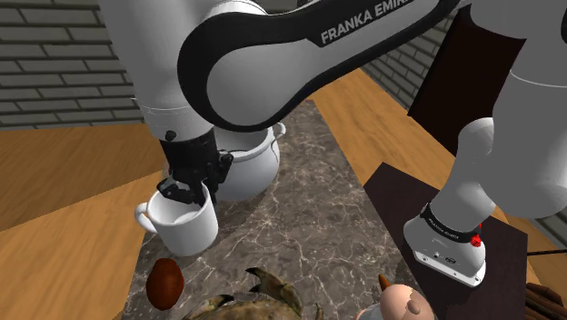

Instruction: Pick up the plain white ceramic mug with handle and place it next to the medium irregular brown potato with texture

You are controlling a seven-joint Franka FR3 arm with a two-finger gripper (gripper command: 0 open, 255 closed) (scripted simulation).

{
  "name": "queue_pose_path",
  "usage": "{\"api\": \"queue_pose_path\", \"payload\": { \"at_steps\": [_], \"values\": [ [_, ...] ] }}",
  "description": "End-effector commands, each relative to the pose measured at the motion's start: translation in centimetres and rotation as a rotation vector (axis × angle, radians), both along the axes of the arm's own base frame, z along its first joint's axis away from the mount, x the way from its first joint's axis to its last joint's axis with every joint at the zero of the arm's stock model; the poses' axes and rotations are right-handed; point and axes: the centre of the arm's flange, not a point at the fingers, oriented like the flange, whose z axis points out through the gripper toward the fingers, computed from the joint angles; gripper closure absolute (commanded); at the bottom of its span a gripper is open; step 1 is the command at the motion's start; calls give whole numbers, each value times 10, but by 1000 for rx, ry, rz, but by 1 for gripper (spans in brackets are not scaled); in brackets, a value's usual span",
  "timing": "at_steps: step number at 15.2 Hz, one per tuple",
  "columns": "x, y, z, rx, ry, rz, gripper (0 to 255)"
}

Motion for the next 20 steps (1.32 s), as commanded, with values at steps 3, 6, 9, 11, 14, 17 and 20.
{"api": "queue_pose_path", "payload": {
  "at_steps": [3, 6, 9, 11, 14, 17, 20],
  "values": [
    [-1, 0, -21, 1, -1, 0, 255],
    [-1, 0, -37, 1, -1, 0, 255],
    [-1, 0, -53, 1, -1, 0, 255],
    [-1, 0, -63, 1, -1, 0, 255],
    [-1, 0, -79, 1, -1, 0, 255],
    [-1, 0, -89, 1, -1, 0, 255],
    [-1, 0, -89, 1, -1, 0, 255]
  ]
}}
